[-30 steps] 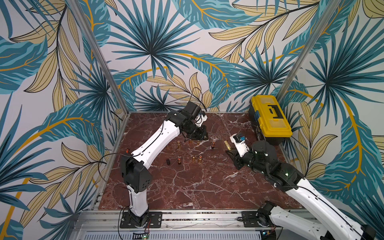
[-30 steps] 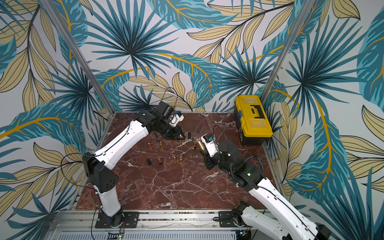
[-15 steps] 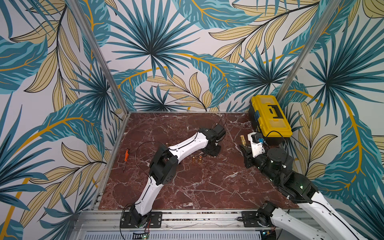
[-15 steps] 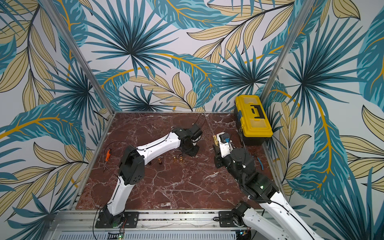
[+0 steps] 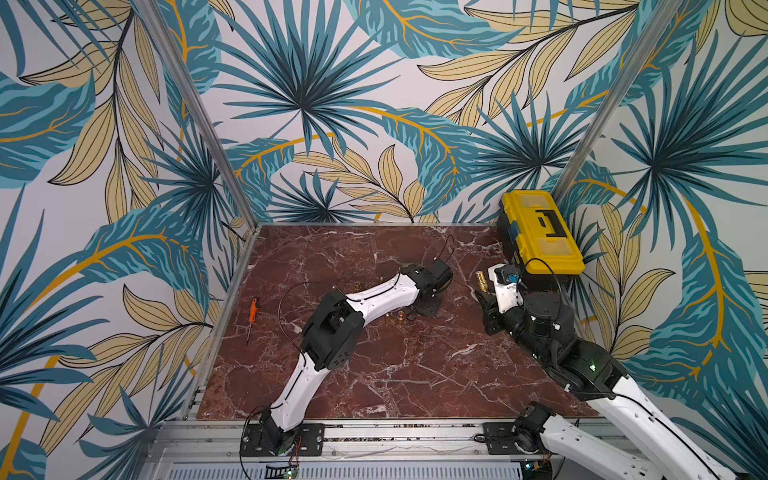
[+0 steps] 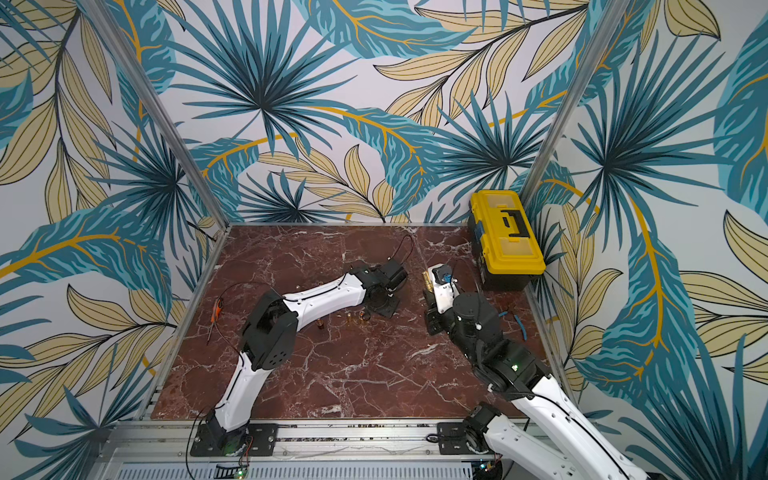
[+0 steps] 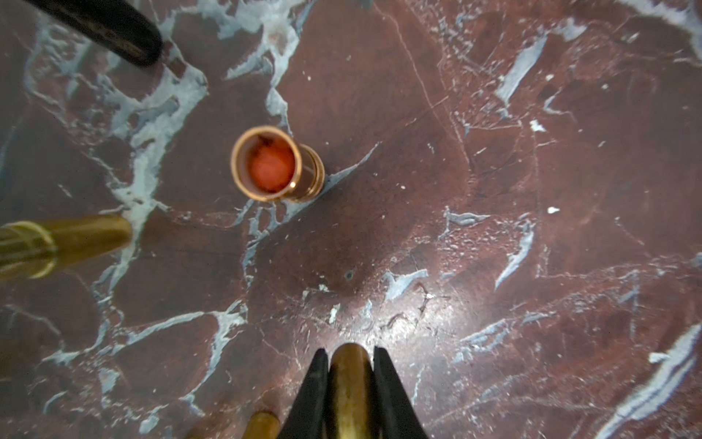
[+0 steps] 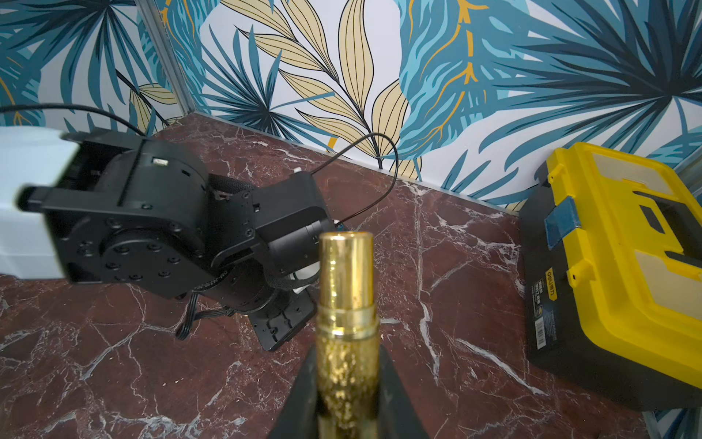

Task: Open the lipstick cap
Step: Place the cover at the center of the board.

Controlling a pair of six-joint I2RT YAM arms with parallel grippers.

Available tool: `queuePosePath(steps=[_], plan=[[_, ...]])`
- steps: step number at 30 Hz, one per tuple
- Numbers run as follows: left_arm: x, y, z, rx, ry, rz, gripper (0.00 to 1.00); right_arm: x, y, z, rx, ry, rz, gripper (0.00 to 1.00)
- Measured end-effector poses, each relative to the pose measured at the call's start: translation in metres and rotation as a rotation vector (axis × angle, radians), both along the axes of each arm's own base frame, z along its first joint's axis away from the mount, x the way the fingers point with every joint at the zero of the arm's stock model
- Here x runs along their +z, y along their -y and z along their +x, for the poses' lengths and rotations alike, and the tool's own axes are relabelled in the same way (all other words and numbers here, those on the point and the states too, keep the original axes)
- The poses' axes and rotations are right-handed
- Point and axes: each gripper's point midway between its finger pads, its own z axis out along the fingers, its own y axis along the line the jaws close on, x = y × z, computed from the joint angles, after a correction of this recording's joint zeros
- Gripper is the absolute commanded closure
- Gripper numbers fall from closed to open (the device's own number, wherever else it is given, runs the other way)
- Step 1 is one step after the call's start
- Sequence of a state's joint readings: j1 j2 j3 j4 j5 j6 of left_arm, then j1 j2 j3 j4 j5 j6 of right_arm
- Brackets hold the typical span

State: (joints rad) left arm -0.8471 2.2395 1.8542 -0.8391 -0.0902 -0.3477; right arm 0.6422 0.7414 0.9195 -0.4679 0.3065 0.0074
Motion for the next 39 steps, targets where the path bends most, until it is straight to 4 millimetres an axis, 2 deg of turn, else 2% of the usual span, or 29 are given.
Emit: queuePosePath(steps=[4, 15, 19, 21, 26, 30, 39], plan=[[-0.012, -0.002, -0.002, -0.001, -0.010, 0.010, 0.95, -0.002, -0.001, 0.001, 0.000, -0.005, -0.003, 0.92], [-0.025, -0.006, -0.007, 0.001, -0.026, 0.019, 0.90, -0.008, -0.003, 0.004, 0.001, -0.023, -0.016, 0.91], [-0.025, -0.004, -0.006, 0.004, -0.024, 0.011, 0.83, -0.009, -0.004, 0.004, 0.001, -0.024, -0.017, 0.90], [-0.025, -0.004, -0.006, 0.005, -0.022, 0.008, 0.75, -0.009, -0.004, 0.004, 0.001, -0.023, -0.016, 0.89], [-0.027, -0.005, -0.007, 0.012, -0.026, 0.010, 0.70, -0.009, -0.003, 0.004, 0.001, -0.023, -0.016, 0.87], [-0.027, -0.005, -0.006, 0.017, -0.024, 0.007, 0.61, -0.009, -0.003, 0.004, 0.001, -0.023, -0.016, 0.85], [-0.025, -0.004, -0.006, 0.016, -0.023, 0.001, 0.55, -0.009, -0.003, 0.004, 0.000, -0.023, -0.016, 0.85]])
